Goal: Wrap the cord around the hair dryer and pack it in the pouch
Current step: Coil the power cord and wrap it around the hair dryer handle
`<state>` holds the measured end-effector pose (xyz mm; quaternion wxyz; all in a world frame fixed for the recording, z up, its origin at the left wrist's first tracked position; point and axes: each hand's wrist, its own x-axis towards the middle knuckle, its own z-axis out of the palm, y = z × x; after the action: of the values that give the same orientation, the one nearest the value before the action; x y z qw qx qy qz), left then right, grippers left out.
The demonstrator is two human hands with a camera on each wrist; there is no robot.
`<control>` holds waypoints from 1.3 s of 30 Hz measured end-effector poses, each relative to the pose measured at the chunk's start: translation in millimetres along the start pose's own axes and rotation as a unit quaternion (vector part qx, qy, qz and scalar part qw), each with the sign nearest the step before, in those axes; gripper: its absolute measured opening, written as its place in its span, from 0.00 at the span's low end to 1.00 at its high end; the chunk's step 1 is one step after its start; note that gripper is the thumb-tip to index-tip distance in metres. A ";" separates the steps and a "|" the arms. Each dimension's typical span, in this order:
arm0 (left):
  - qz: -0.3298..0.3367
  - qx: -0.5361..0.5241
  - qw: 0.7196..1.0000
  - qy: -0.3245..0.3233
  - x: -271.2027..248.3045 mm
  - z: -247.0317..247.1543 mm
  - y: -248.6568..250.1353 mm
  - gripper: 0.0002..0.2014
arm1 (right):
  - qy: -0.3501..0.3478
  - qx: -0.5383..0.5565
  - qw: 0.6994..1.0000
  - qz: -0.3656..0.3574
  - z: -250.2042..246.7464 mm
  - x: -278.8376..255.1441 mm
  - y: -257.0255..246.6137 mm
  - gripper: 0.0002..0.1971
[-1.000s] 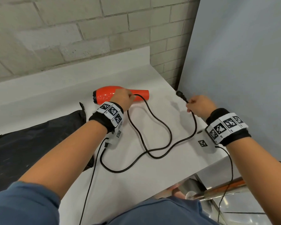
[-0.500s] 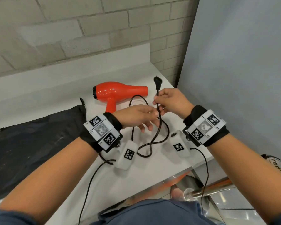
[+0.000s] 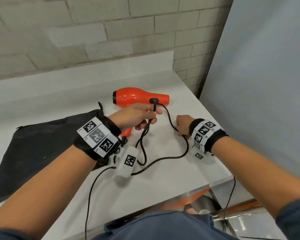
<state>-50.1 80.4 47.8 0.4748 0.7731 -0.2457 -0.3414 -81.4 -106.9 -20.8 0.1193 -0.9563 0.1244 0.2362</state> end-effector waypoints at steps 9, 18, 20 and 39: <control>0.154 0.016 0.973 0.170 16.1 -11.4 22.4 0.09 | 0.016 0.108 0.992 0.066 -11.1 -5.4 23.5 0.17; 0.236 0.336 0.897 0.166 31.4 2.7 -16.8 0.13 | -0.019 0.163 0.979 0.121 2.5 -13.8 60.2 0.12; 0.196 0.416 0.881 0.108 29.9 9.0 -30.0 0.13 | -0.024 0.165 0.980 0.113 2.2 -16.0 60.8 0.10; -0.119 0.370 0.903 0.186 36.5 -33.1 -68.7 0.28 | 0.046 0.127 0.988 -0.071 -7.5 -33.3 -6.7 0.22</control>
<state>2.4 102.9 -14.4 0.1478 0.9660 -0.1678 -0.1299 -104.8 -96.7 2.8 0.2502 -0.9497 0.0902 0.1651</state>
